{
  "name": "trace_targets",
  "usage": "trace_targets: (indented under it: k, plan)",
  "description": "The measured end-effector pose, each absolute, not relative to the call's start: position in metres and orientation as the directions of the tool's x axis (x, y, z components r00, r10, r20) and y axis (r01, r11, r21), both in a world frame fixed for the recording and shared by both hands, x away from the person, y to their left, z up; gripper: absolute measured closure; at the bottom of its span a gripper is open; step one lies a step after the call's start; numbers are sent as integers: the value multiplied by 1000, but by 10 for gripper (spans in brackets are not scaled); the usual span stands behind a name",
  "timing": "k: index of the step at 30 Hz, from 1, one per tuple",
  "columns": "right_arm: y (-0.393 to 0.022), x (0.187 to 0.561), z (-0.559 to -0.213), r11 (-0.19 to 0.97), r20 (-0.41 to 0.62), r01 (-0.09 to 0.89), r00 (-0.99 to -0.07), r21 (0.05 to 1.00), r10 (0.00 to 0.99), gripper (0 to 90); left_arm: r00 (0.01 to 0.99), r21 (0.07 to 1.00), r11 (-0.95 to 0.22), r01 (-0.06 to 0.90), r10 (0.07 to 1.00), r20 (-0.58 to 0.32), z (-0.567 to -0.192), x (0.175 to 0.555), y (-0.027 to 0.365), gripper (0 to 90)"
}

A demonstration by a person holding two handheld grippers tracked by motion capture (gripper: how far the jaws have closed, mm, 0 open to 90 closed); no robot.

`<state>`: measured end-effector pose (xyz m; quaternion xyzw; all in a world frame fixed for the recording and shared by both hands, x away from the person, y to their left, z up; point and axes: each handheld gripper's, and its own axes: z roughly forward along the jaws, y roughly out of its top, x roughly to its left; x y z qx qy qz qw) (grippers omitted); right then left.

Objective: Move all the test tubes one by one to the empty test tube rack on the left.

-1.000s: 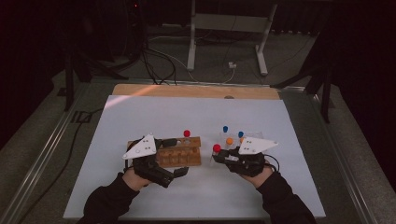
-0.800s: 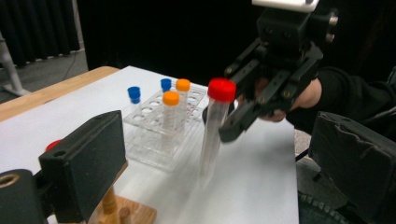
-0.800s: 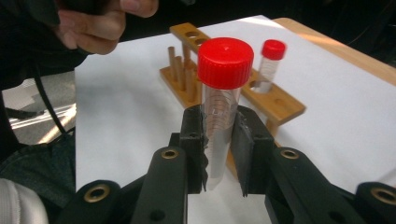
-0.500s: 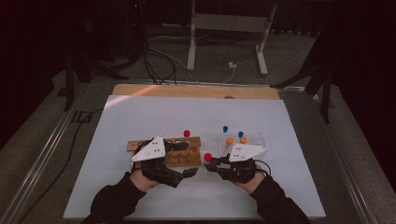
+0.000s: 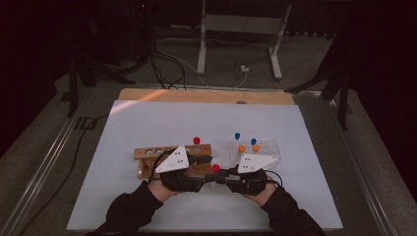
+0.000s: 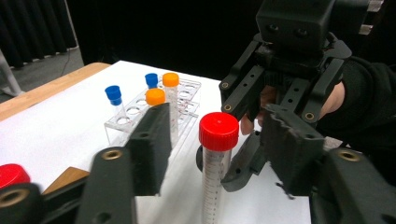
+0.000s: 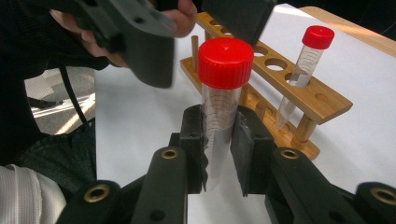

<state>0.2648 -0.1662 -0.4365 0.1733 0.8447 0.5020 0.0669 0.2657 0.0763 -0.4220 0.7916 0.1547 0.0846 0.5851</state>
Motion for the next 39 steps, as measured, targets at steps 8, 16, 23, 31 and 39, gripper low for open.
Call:
trace_targets:
  k: [8,16,23,31,39]
  plan:
    - [-166,265,-436,435,61,225,-931,872,359,750,942,957,-266,118,336,-23,-427,267,70,652]
    - [-168,265,-435,423,62,229,-926,877,373,745,946,955,-284,90,323,7,-423,268,67,712]
    - [-174,263,-430,396,31,204,-916,895,400,670,941,959,-270,83,338,14,-410,270,75,715]
    - [-186,265,-424,340,57,230,-891,912,451,388,912,958,-273,83,409,37,-394,279,95,715]
    - [-188,266,-422,325,75,245,-887,913,456,125,873,965,-244,95,487,37,-382,290,118,715]
